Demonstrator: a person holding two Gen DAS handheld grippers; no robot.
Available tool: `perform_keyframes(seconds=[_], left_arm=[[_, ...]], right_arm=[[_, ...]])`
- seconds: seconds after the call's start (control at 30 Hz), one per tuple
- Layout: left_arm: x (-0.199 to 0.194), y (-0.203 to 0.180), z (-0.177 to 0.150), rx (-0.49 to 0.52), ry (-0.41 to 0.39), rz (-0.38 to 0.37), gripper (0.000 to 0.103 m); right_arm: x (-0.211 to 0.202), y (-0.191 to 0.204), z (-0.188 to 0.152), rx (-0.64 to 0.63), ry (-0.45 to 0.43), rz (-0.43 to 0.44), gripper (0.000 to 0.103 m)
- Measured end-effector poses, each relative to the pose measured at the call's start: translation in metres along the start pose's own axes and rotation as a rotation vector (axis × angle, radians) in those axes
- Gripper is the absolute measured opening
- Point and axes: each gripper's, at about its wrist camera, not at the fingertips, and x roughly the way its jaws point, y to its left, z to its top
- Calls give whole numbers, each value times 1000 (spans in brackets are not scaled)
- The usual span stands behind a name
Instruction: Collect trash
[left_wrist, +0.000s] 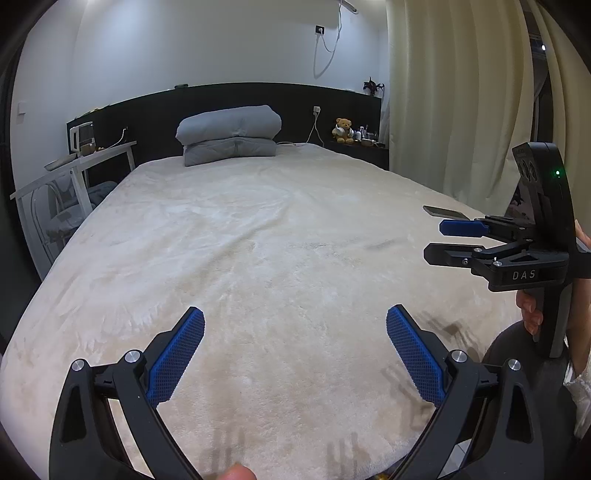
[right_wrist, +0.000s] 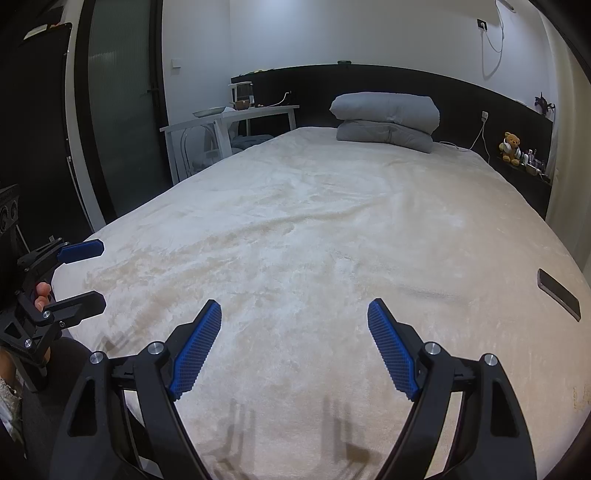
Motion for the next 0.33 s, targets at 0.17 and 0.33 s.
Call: perform_keyframes(seconds=[0.17, 0.33], left_arm=[[0, -1, 2, -3, 8, -5, 97], [8, 7, 8, -45, 49, -34, 97]], right_arm=[[3, -1, -3, 0, 7, -1, 81], [14, -14, -1, 29, 63, -13, 81]])
